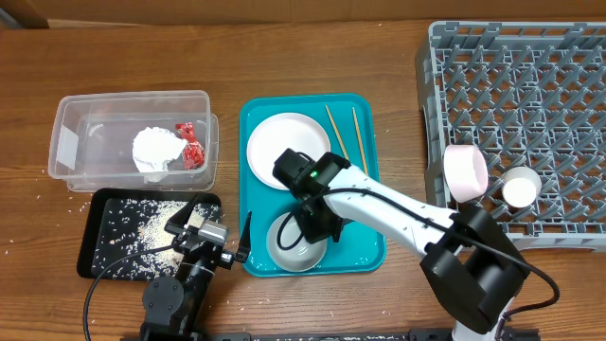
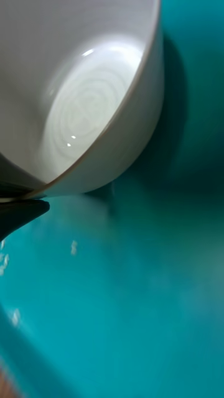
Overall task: Sort waste into correct bins and load items into the dishwasher
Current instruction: 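Grasp the grey emptied bowl with the right gripper and place in rack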
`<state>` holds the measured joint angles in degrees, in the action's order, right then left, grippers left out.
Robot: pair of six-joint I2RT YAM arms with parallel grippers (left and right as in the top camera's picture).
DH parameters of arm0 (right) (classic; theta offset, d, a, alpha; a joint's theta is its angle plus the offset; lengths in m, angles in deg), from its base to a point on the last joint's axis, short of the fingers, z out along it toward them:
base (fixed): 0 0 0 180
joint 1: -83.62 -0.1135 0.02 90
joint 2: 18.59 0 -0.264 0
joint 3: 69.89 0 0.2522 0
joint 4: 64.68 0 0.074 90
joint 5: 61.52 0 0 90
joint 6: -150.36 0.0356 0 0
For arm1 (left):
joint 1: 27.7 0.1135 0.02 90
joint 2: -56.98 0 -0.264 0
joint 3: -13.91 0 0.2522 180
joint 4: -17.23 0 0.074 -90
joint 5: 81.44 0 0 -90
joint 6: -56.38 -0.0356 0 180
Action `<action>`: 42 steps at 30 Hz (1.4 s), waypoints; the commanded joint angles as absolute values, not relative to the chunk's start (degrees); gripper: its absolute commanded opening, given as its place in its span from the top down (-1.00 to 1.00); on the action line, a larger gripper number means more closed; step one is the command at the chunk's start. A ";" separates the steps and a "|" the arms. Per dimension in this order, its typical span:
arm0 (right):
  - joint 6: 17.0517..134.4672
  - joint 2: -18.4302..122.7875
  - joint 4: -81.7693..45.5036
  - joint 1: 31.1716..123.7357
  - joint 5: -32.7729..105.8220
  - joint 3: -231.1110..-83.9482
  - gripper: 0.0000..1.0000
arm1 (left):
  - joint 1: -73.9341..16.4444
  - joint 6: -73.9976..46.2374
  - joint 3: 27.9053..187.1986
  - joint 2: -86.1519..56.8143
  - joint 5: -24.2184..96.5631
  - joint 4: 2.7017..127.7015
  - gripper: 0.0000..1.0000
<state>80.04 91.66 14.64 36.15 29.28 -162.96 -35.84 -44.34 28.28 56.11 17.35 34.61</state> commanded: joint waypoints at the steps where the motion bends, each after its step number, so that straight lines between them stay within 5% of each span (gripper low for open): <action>1: 86.67 88.10 17.22 40.83 15.12 -166.85 0.92 | -35.44 -44.80 27.93 56.73 17.11 34.57 -1.00; 6: 95.58 83.16 20.94 50.08 -13.08 -175.62 0.92 | -35.44 -44.80 27.93 56.73 17.11 34.57 -1.00; 11: 86.82 82.66 8.72 61.27 -31.83 -178.55 0.92 | -35.44 -44.80 27.93 56.71 17.11 34.57 -1.00; 19: 77.62 87.31 -0.31 76.46 -36.03 -178.55 0.92 | -35.44 -44.80 27.93 56.71 17.11 34.57 -1.00; 26: 69.46 96.27 -3.11 77.20 -42.19 -178.55 0.92 | -35.44 -44.80 27.93 56.71 17.11 34.57 -1.00; 42: 74.97 98.24 8.17 67.69 -39.53 -177.63 0.92 | -35.44 -44.80 27.93 56.71 17.11 34.57 -1.00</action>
